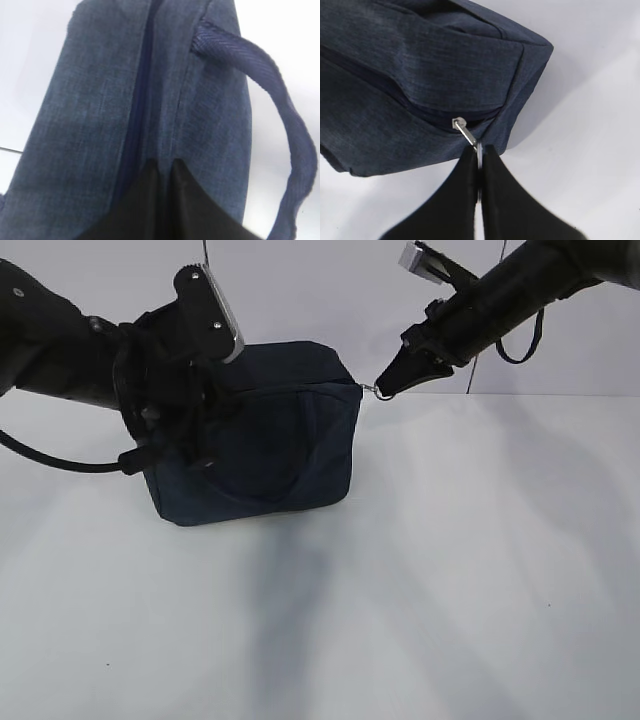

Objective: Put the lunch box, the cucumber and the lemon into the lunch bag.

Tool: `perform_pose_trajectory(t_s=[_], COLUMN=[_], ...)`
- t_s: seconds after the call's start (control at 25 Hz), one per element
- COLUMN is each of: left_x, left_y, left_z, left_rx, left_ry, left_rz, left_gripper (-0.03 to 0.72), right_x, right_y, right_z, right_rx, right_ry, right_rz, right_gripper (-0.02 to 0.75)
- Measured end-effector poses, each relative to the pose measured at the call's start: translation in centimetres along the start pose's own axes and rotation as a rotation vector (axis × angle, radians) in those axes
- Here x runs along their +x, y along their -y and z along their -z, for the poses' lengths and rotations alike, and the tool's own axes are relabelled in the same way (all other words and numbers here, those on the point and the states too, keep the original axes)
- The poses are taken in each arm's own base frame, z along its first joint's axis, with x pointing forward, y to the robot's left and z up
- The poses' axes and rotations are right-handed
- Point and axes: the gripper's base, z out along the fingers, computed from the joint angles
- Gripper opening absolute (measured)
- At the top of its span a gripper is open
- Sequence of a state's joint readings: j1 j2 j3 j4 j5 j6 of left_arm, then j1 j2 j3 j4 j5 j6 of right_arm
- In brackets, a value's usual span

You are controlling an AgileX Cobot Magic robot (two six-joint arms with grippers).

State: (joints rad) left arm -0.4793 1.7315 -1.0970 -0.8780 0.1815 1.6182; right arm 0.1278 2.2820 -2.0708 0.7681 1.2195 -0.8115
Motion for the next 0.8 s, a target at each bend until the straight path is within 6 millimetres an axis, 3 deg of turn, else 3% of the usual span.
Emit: perform_pose_trajectory(t_s=[0.24, 0.52, 0.8], left_x=[-0.1, -0.1, 0.2], left_y=[0.0, 0.0, -0.4], left_z=[0.0, 0.0, 0.1], left_rx=[-0.003, -0.003, -0.010], left_ry=[0.007, 0.014, 0.014], left_rz=[0.035, 0.075, 0.118], left_gripper=[0.011, 0.011, 0.011], right_x=[0.6, 2.5, 2.2], right_y=[0.7, 2.6, 2.4], right_z=[-0.6, -4.0, -4.1], right_rx=[0.026, -0.019, -0.060], right_ry=[-0.040, -0.101, -0.060], right_rz=[0.011, -0.040, 0.017], right_gripper=[0.020, 0.020, 0.020])
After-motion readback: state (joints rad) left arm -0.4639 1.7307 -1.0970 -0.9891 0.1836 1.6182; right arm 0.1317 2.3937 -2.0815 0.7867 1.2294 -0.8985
